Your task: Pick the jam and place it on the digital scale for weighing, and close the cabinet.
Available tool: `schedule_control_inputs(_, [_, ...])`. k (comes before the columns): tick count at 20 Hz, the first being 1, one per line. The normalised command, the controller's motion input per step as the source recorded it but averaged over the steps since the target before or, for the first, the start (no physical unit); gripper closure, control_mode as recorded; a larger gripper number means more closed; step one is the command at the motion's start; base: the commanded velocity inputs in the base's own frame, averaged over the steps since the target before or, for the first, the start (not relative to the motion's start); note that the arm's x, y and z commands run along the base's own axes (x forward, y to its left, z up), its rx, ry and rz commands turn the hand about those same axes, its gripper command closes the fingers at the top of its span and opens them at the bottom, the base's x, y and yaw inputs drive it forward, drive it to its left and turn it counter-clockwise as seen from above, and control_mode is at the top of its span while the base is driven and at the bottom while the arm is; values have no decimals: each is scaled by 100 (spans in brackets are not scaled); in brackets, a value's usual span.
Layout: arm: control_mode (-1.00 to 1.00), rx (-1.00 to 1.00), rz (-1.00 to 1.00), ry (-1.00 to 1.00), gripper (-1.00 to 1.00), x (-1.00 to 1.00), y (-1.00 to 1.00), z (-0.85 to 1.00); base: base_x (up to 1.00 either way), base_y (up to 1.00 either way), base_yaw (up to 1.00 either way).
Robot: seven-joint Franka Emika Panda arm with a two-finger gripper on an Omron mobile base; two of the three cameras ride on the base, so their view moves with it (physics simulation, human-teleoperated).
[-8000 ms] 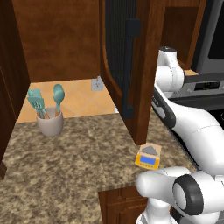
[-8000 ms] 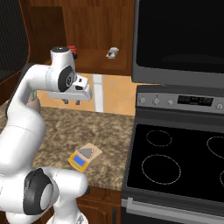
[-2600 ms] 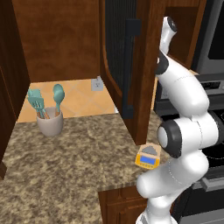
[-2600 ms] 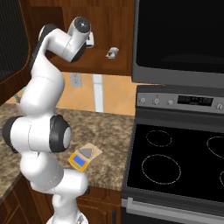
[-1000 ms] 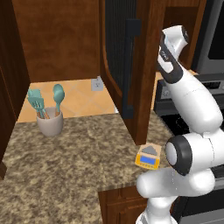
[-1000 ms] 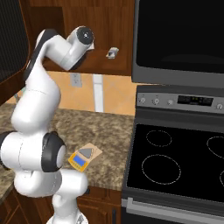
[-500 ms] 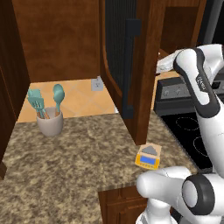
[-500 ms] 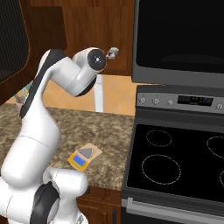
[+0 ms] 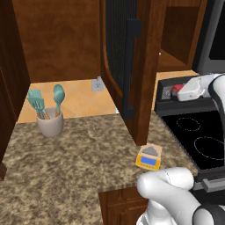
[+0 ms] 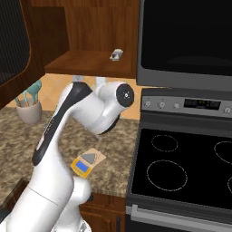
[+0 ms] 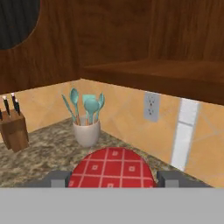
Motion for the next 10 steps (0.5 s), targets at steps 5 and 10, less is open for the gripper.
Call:
schedule_control_inputs(5, [-100,0,17,8,100,-5,-29,-77,0,0,0])
schedule_control_inputs(10, [-100,0,9,12,100,26,-4,-80,0,0,0])
